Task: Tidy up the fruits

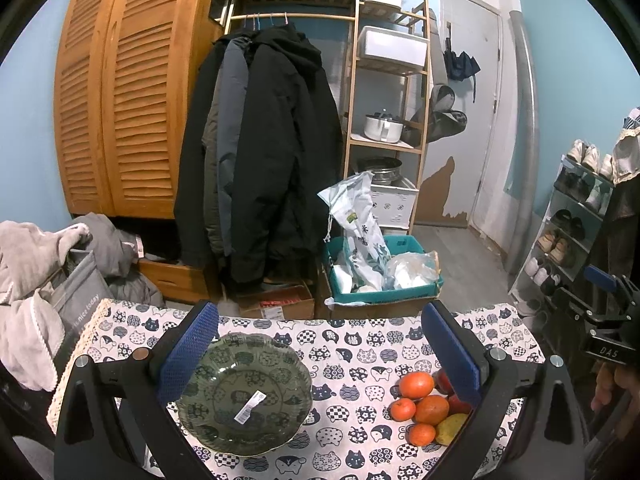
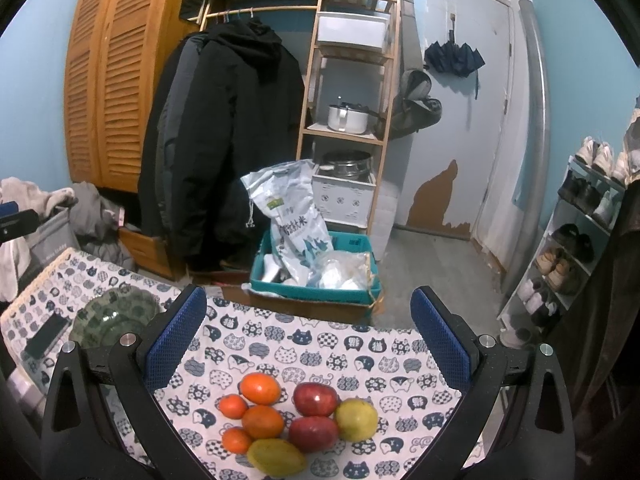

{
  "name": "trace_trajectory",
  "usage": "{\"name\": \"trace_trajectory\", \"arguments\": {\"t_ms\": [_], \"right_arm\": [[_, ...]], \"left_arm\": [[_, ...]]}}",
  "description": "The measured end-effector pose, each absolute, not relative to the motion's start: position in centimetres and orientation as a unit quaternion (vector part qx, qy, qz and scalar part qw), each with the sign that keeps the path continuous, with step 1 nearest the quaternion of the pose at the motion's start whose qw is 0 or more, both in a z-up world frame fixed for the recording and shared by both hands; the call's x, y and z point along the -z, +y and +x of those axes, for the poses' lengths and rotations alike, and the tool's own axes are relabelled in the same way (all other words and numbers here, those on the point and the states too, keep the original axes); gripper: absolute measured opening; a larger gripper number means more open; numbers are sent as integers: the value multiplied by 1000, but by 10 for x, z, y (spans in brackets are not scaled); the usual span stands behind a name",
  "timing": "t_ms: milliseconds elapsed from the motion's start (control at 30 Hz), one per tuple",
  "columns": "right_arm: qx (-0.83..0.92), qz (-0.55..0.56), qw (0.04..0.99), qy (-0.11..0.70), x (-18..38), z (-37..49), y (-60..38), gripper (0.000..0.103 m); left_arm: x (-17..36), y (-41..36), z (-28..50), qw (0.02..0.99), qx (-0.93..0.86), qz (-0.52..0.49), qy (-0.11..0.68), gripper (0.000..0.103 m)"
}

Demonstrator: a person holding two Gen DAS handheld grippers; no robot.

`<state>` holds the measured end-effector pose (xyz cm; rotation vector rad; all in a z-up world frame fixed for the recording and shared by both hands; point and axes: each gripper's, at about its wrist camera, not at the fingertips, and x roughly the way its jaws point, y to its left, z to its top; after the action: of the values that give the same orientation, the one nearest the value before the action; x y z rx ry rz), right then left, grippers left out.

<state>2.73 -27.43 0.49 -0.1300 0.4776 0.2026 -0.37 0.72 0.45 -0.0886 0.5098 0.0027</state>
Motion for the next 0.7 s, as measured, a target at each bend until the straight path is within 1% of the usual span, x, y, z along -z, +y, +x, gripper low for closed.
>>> {"name": "trace_trajectory", "arguments": {"t_ms": [700], "right_arm": [[-99, -72, 965, 232, -7, 27, -272, 100]], "left_arm": [[-6, 11, -4, 967, -2, -44, 251, 102]]}}
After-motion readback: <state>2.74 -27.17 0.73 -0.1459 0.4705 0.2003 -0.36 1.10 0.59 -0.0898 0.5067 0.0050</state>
